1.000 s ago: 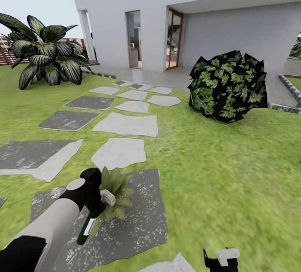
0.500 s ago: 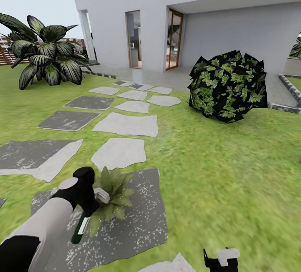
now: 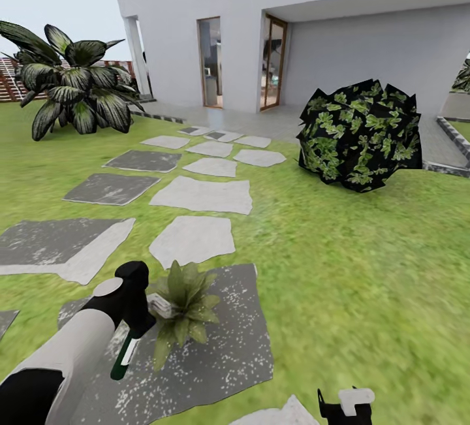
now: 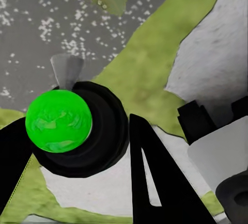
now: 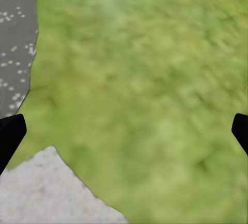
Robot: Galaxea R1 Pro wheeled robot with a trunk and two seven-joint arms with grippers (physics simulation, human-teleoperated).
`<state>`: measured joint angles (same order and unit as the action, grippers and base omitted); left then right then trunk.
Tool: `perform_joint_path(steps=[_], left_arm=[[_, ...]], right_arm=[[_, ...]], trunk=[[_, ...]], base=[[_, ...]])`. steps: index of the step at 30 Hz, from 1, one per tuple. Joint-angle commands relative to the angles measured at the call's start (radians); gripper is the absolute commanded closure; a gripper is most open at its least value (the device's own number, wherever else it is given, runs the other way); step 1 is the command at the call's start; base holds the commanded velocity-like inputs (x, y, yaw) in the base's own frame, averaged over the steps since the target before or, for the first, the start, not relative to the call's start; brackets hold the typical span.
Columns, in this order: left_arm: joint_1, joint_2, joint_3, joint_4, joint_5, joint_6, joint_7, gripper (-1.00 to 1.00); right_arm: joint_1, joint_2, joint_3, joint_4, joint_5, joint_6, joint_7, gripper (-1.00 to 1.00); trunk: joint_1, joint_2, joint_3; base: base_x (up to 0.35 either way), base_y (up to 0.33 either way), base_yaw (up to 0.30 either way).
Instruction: Pick up the pesticide atomizer in the garden and spray insectifuge to fully cover both potted plants in the garden.
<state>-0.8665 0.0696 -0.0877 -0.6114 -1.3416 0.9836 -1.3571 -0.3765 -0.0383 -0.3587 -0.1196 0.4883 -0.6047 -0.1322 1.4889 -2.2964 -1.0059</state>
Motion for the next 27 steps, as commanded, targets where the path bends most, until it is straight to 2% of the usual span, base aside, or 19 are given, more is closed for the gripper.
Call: perform_joint_path(steps=[1,9,14,18,23,27], left_arm=[[0.0,0.001,-0.005,0.0,-0.006,0.009,-0.004,1.0],[0.038,0.0,-0.006,0.013,-0.005,0.008,0.014,1.0],[0.04,-0.001,-0.006,0.014,-0.001,0.007,0.013,1.0],[0.04,-0.001,-0.006,0.019,0.001,0.007,0.013,1.0],[0.048,-0.003,-0.007,0.083,-0.001,0.004,0.015,1.0],[0.077,-0.011,-0.009,0.095,-0.001,0.001,0.015,1.0]], right_arm=[[-0.001,0.0,-0.003,0.001,0.011,-0.003,-0.007,-1.0],[-0.001,0.0,-0.003,0.001,0.01,-0.002,-0.007,-1.0],[-0.001,0.0,-0.003,0.001,0.011,-0.002,-0.007,-1.0],[-0.001,0.0,-0.003,0.001,0.01,-0.001,-0.007,-1.0],[-0.001,0.0,-0.003,0.001,0.01,-0.002,-0.007,-1.0],[-0.001,0.0,-0.002,0.001,0.01,-0.002,-0.007,-1.0]], trunk=[[0.0,0.0,-0.001],[0.0,0.0,-0.001],[0.0,0.0,-0.001],[0.0,0.0,-0.001],[0.0,0.0,-0.001],[0.0,0.0,-0.001]], base=[[0.0,0.035,0.0],[0.0,0.005,0.0],[0.004,0.0,0.0],[0.177,0.036,0.0],[0.053,0.014,0.0],[0.002,0.001,0.0]])
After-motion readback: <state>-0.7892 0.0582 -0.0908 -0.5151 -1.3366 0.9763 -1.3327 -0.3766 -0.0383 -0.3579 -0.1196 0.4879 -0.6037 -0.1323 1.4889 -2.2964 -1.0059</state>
